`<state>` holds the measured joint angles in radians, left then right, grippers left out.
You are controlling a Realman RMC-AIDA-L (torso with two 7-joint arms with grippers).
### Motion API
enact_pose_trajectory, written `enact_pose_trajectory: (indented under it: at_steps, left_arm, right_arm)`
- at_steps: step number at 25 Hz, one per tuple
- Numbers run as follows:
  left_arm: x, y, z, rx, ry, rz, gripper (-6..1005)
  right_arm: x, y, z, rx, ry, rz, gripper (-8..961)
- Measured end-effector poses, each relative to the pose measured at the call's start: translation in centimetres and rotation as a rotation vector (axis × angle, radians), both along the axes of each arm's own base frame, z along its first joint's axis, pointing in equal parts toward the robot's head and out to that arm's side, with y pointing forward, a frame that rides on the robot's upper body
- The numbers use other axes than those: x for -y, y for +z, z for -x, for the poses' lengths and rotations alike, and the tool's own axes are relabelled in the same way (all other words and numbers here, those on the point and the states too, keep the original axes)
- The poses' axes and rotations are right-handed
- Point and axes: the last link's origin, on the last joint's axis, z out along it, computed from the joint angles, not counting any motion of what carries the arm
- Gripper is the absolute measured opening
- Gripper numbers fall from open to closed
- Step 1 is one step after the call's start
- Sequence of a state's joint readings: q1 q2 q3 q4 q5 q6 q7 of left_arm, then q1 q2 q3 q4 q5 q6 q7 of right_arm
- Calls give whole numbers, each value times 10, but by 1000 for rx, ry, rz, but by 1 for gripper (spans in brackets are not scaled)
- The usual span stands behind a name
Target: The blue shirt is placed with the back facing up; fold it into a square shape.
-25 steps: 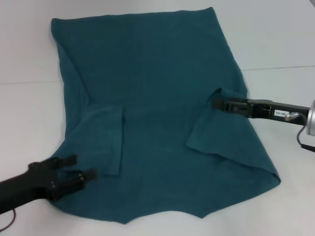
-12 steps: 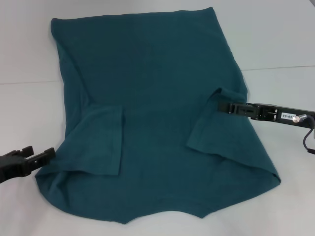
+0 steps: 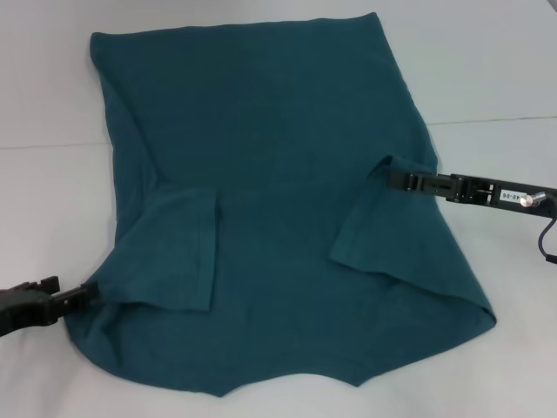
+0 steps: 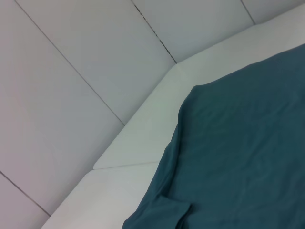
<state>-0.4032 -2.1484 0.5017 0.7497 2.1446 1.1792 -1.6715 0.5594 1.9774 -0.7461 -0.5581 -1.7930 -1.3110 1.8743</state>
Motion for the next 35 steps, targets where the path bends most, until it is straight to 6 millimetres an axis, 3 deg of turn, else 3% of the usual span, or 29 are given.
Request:
enact_pose_trajectory:
  at_steps: [24,35]
  left_arm:
    - [-1,-14,-7,-43,-17,123,785]
    - [4,-15,-31,41,-131,226,785]
  right_arm:
    - [-2,4,-2,2,-6,-13,899]
    - [-1,6,-3,-4,-13,-22,897]
